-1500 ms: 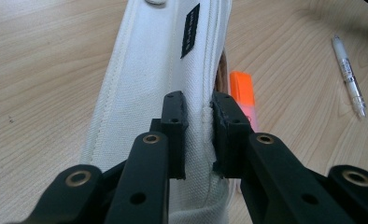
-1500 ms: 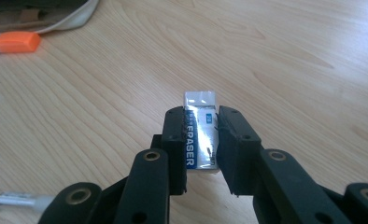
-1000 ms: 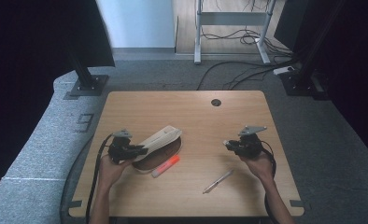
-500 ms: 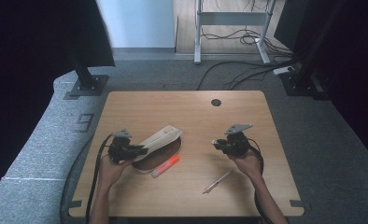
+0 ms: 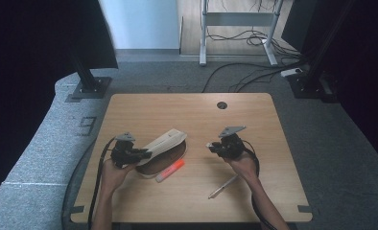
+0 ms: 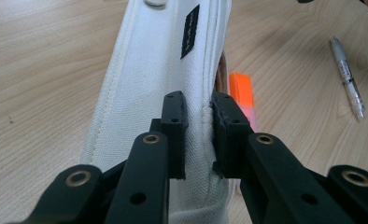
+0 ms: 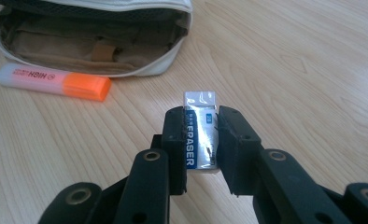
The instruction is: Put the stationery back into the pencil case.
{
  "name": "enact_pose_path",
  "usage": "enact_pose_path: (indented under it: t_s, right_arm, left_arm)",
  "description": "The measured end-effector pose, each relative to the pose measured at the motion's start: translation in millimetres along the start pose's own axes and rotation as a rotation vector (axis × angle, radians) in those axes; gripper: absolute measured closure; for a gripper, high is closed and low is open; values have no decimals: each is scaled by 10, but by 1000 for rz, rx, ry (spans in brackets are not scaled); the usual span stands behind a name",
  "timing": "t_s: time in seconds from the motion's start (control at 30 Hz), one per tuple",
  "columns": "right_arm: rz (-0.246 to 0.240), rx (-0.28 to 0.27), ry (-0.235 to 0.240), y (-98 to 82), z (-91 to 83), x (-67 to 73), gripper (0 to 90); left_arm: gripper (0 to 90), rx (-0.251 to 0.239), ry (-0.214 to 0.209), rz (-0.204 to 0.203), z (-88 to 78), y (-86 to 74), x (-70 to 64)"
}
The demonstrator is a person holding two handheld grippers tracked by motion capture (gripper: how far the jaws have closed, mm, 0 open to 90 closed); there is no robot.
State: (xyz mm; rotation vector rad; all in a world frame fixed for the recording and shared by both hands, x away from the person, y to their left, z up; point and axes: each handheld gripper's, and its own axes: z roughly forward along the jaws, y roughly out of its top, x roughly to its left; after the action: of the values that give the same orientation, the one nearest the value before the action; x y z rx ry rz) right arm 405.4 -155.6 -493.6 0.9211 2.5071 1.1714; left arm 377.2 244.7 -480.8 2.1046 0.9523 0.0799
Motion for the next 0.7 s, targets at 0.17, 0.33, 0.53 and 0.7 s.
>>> enact_pose_path:
  t_s: [0.17, 0.33, 0.53, 0.7]
  right_arm:
    - [-12, 2, 7, 78, 93, 62, 718]
    - [-30, 5, 22, 162, 212, 149, 718]
    - [-42, 18, 28, 236, 349, 225, 718]
    - [-47, 25, 35, 288, 459, 270, 718]
  left_arm:
    - [765, -2, 1, 0, -1, 1, -2]
    - [766, -2, 0, -2, -1, 1, -1]
    - [767, -4, 1, -2, -5, 3, 0]
    - [767, -5, 2, -2, -3, 4, -4]
